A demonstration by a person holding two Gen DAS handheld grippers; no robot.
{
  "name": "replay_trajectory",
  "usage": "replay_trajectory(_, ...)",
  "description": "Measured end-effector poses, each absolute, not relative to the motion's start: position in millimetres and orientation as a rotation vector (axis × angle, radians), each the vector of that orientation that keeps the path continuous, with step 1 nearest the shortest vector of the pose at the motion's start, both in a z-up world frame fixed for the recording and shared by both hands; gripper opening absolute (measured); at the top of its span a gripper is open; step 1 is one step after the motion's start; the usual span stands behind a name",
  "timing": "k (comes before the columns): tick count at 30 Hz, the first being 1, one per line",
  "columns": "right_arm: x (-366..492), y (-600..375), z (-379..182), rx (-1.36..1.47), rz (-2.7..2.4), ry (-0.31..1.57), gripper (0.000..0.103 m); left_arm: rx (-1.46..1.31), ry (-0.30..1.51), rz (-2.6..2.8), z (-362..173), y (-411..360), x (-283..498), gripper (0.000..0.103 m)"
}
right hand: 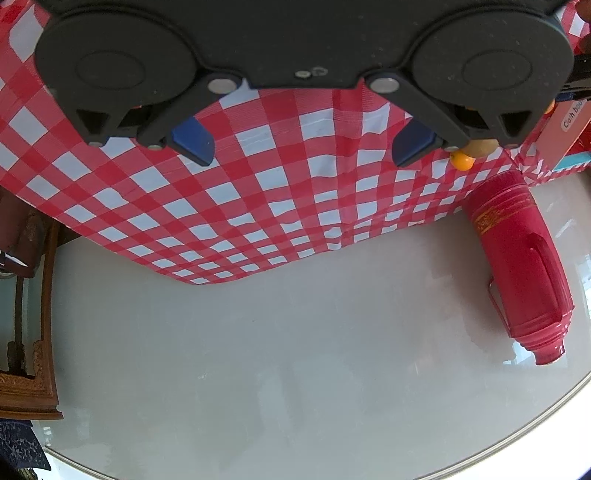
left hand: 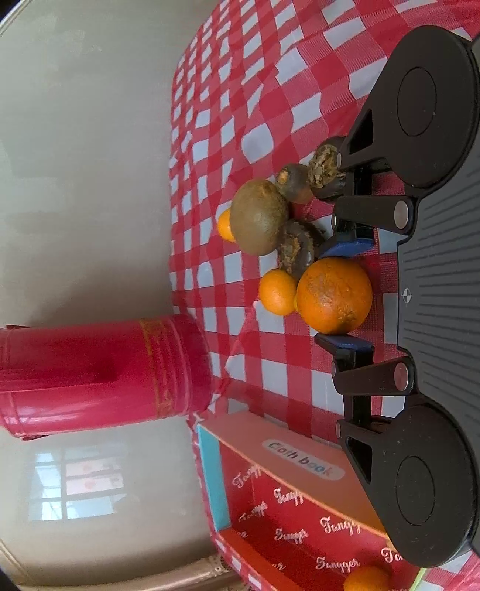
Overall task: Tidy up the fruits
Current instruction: 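Carry the orange with the left tool into the box and release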
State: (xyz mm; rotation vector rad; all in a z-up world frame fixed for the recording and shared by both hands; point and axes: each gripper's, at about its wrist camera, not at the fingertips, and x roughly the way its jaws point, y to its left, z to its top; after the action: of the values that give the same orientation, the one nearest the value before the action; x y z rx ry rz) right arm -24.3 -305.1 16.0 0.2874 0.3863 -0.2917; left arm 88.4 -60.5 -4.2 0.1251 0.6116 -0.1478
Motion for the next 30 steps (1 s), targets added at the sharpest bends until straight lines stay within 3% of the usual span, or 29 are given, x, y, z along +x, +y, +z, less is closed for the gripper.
replay_trajectory(14, -11, -283, 16, 0.263, -0.243, 0.406, 0.097, 0.109, 0.408, 0.077, 34, -1, 65, 0.043)
replay_trajectory(23, 3, -250, 17, 0.223, -0.185, 0.421, 0.097, 0.023, 0.456, 0.243, 34, 60, 69, 0.043)
replay_trajectory(30, 14, -221, 17, 0.192, -0.129, 0.435, 0.097, -0.100, 0.599, 0.331, 19, 109, 84, 0.043)
